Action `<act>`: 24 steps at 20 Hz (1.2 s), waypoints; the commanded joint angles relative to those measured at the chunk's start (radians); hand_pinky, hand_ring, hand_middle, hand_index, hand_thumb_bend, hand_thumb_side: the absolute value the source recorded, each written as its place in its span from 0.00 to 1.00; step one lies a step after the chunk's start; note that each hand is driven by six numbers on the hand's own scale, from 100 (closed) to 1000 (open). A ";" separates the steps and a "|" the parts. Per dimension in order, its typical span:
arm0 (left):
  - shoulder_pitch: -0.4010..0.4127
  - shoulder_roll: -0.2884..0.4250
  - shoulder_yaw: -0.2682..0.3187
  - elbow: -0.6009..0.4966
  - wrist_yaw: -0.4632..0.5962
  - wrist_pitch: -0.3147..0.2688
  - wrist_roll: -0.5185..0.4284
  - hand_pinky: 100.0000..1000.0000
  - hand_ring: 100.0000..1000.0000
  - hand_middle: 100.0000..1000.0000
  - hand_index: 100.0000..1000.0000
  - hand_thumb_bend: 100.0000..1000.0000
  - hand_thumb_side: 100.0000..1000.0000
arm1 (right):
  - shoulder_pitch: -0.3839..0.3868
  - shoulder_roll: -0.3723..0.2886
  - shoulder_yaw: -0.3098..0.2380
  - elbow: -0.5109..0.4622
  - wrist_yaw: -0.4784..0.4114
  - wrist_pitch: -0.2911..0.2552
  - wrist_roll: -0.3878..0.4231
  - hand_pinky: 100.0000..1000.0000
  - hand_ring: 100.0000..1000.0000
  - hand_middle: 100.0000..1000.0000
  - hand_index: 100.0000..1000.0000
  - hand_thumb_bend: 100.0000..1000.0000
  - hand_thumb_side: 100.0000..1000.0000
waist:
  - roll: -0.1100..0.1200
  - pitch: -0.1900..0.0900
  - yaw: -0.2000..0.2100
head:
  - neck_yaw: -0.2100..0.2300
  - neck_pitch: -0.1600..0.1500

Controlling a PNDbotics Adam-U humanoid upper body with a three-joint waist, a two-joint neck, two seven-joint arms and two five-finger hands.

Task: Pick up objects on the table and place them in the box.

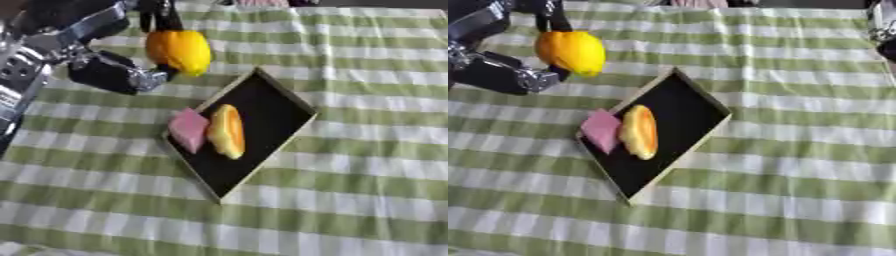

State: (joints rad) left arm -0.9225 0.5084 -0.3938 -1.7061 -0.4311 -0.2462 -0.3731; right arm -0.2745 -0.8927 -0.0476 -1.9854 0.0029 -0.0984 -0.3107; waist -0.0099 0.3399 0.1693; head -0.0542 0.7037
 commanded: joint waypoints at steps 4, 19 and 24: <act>-0.065 -0.170 -0.007 0.122 -0.016 0.002 -0.050 0.37 0.46 0.36 0.54 0.00 0.00 | -0.021 -0.032 -0.010 -0.015 -0.008 0.000 -0.001 0.86 0.88 0.59 0.75 0.00 0.41 | -0.005 -0.024 -0.005 | 0.003 0.004; -0.060 -0.371 0.011 0.423 -0.331 -0.039 -0.014 0.47 0.53 0.43 0.62 0.08 0.00 | -0.039 -0.021 -0.007 -0.015 -0.024 -0.011 0.002 0.86 0.88 0.59 0.75 0.00 0.41 | -0.013 -0.016 -0.021 | -0.017 -0.005; -0.054 -0.380 0.013 0.477 -0.400 -0.054 -0.033 0.69 0.74 0.65 0.83 0.14 0.00 | -0.032 -0.015 -0.010 -0.015 -0.024 -0.009 -0.001 0.86 0.88 0.59 0.74 0.00 0.41 | -0.010 -0.017 -0.023 | -0.016 -0.007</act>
State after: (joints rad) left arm -0.9635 0.1306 -0.3899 -1.2297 -0.8140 -0.2941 -0.4019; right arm -0.2991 -0.8905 -0.0477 -1.9854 -0.0118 -0.1059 -0.3091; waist -0.0193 0.3426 0.1488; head -0.0688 0.7029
